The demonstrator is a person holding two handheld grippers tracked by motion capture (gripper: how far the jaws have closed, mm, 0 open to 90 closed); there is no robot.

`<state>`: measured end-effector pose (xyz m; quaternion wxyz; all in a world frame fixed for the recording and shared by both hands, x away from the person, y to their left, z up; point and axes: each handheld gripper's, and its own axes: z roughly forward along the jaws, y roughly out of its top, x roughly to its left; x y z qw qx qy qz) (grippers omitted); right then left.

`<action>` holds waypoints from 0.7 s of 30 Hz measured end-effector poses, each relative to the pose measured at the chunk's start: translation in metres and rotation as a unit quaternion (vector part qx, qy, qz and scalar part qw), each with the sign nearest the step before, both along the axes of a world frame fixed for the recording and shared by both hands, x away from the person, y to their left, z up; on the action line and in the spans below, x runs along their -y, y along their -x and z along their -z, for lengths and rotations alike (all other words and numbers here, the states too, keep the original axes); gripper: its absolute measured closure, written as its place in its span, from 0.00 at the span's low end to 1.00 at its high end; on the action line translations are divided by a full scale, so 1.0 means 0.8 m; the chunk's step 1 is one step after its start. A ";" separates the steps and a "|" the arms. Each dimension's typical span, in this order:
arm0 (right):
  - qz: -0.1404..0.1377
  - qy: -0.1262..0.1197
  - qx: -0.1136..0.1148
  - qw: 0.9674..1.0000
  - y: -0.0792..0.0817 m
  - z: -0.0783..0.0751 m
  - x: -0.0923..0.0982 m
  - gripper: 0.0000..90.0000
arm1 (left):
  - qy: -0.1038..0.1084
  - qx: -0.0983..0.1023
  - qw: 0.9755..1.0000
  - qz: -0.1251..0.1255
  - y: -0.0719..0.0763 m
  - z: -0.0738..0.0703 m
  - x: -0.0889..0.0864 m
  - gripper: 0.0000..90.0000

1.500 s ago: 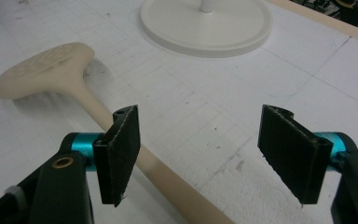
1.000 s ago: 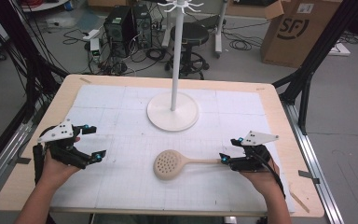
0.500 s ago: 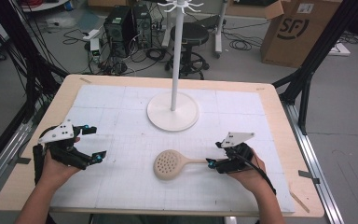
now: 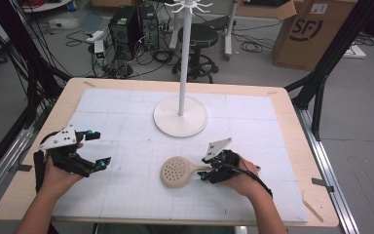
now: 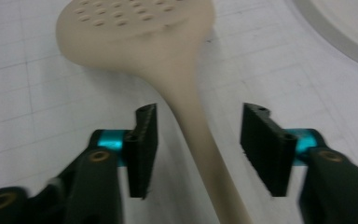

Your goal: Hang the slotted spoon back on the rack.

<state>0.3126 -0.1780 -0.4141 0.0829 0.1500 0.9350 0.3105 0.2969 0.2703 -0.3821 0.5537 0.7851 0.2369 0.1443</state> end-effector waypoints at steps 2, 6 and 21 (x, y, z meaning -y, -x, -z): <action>-0.016 0.010 -0.010 1.000 -0.002 0.002 -0.010 0.69 | 0.000 0.000 1.000 0.000 0.000 0.000 0.000 0.02; -0.032 0.019 -0.005 0.999 -0.005 0.000 -0.023 0.74 | 0.001 0.003 1.000 0.000 0.000 -0.001 -0.001 0.02; -0.071 0.007 -0.005 0.997 -0.018 -0.001 -0.071 0.78 | 0.004 0.003 1.000 -0.004 0.000 -0.003 -0.003 0.02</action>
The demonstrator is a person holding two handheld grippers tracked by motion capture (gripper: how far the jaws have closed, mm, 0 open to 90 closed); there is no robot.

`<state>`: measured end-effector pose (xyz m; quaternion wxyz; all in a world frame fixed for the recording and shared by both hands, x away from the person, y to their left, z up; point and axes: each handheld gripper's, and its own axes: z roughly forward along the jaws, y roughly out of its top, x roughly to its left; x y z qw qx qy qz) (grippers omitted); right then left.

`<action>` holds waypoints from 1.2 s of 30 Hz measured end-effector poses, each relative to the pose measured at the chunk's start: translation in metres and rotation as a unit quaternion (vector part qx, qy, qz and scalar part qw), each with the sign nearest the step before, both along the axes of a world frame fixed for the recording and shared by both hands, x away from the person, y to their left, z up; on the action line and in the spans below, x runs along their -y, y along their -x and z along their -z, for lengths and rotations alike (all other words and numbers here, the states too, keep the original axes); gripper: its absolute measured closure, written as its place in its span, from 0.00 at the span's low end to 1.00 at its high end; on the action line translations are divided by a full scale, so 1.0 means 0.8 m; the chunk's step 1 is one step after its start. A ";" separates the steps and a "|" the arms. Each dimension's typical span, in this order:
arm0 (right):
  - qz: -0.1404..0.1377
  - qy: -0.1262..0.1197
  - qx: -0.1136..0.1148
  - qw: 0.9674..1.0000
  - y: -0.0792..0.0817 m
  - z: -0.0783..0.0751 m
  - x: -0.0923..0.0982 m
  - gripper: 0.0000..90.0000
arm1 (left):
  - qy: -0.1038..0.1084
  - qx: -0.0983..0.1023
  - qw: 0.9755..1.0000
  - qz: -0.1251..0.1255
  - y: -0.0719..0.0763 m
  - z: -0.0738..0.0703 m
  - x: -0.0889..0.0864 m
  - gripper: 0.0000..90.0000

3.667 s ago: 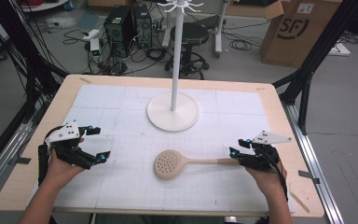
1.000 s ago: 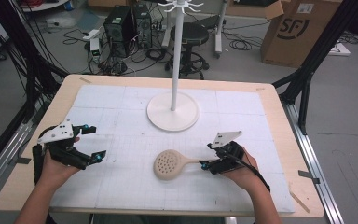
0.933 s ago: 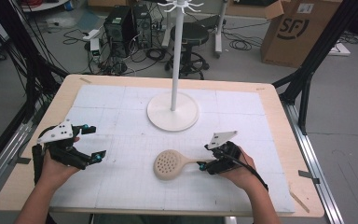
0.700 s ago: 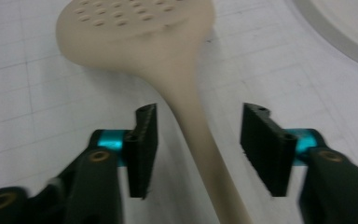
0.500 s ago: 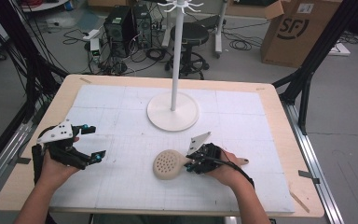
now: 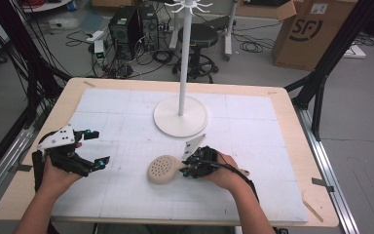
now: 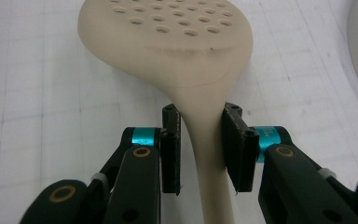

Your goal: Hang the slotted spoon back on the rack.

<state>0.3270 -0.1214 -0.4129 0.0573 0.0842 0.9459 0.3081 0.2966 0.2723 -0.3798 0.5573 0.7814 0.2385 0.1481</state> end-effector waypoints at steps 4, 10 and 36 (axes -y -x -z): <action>-0.014 0.004 0.002 1.000 -0.008 -0.001 -0.023 0.77 | -0.001 0.001 1.000 0.003 0.000 -0.001 0.000 0.02; -0.029 -0.001 0.006 1.000 -0.015 0.000 -0.053 0.77 | 0.004 0.002 1.000 0.001 0.001 -0.002 -0.001 0.02; 0.033 -0.012 -0.008 0.999 0.001 -0.002 0.026 0.60 | -0.005 -0.003 1.000 0.002 0.000 0.002 0.001 0.02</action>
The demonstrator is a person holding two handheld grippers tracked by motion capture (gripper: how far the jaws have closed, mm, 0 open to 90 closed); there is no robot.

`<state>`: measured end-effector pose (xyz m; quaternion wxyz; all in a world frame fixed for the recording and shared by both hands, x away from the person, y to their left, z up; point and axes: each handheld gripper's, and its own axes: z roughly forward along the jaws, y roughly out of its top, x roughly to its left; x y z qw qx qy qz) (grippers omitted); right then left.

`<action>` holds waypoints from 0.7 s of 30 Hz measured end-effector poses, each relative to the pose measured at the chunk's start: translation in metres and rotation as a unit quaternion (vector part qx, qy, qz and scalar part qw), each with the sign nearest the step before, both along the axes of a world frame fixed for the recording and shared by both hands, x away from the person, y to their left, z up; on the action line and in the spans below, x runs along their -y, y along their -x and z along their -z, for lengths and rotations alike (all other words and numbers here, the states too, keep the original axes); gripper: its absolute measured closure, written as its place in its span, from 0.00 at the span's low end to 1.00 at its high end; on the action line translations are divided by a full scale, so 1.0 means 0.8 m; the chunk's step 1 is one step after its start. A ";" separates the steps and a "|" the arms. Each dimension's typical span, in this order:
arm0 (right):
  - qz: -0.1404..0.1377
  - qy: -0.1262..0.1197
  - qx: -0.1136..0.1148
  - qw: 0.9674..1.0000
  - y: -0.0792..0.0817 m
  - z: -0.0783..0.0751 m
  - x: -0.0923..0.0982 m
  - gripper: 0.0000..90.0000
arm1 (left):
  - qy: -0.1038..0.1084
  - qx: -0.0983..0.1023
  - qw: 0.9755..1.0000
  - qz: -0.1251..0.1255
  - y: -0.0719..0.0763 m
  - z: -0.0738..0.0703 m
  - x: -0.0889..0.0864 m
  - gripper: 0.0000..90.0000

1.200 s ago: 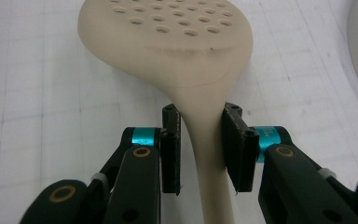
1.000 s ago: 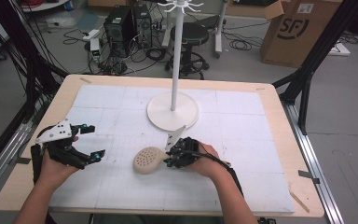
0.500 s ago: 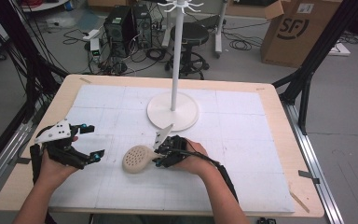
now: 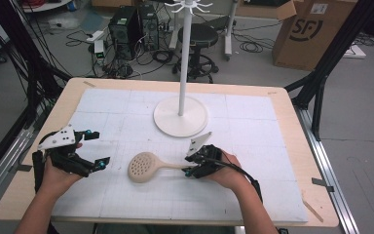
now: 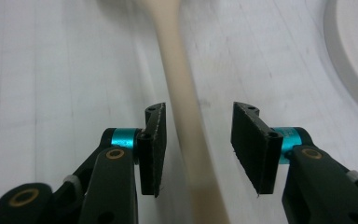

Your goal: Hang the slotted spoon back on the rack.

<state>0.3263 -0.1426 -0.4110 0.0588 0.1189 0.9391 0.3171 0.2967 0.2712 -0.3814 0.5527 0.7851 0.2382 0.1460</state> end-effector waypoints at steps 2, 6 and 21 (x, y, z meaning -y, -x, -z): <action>0.001 0.008 0.001 1.000 0.000 0.002 0.008 0.60 | -0.001 -0.002 1.000 0.000 -0.001 0.001 0.001 0.02; 0.003 0.012 -0.006 1.000 0.001 0.006 0.012 0.64 | -0.003 -0.002 1.000 0.001 -0.001 0.002 0.003 0.02; -0.043 0.015 0.024 0.999 -0.003 0.009 -0.030 0.81 | -0.002 -0.002 1.000 0.001 -0.001 0.002 0.003 0.02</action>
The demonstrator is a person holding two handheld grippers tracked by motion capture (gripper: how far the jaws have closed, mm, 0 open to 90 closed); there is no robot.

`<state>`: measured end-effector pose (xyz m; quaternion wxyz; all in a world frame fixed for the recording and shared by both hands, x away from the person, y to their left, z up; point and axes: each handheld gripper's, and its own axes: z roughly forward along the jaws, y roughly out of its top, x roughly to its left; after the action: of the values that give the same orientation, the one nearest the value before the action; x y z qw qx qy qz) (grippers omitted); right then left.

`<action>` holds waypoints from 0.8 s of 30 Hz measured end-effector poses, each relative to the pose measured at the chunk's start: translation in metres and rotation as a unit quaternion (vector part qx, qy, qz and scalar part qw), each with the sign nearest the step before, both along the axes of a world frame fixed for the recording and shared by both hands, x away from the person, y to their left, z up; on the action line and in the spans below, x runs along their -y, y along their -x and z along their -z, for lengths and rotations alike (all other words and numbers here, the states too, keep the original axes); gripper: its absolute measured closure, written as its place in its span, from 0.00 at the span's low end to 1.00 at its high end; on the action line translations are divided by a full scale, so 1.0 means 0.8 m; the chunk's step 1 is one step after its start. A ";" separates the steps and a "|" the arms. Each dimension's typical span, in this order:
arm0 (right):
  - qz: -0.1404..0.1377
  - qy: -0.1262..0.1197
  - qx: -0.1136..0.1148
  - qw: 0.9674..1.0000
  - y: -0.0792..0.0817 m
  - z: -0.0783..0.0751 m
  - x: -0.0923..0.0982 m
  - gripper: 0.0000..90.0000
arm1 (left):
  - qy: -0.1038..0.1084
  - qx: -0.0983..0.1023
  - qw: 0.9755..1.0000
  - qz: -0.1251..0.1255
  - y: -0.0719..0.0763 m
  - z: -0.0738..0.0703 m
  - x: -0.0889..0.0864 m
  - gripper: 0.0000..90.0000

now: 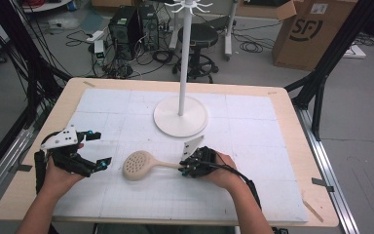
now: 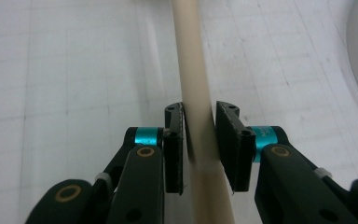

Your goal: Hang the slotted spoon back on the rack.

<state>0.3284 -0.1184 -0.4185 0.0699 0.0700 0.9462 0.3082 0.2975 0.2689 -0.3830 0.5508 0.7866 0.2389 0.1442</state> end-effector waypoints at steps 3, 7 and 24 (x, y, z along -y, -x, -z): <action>-0.005 -0.002 -0.001 1.000 -0.002 -0.002 -0.015 0.82 | 0.002 0.000 1.000 -0.001 0.001 -0.001 -0.001 0.02; -0.016 -0.023 -0.002 1.000 -0.005 -0.009 -0.035 0.84 | 0.001 0.000 1.000 -0.001 0.001 -0.001 -0.001 0.02; 0.036 -0.031 -0.027 0.999 0.002 -0.007 0.023 0.68 | 0.000 0.001 1.000 -0.001 0.002 -0.001 -0.004 0.02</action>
<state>0.3268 -0.1372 -0.4129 0.0531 0.1147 0.9346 0.3325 0.2962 0.2721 -0.3823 0.5510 0.7861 0.2394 0.1452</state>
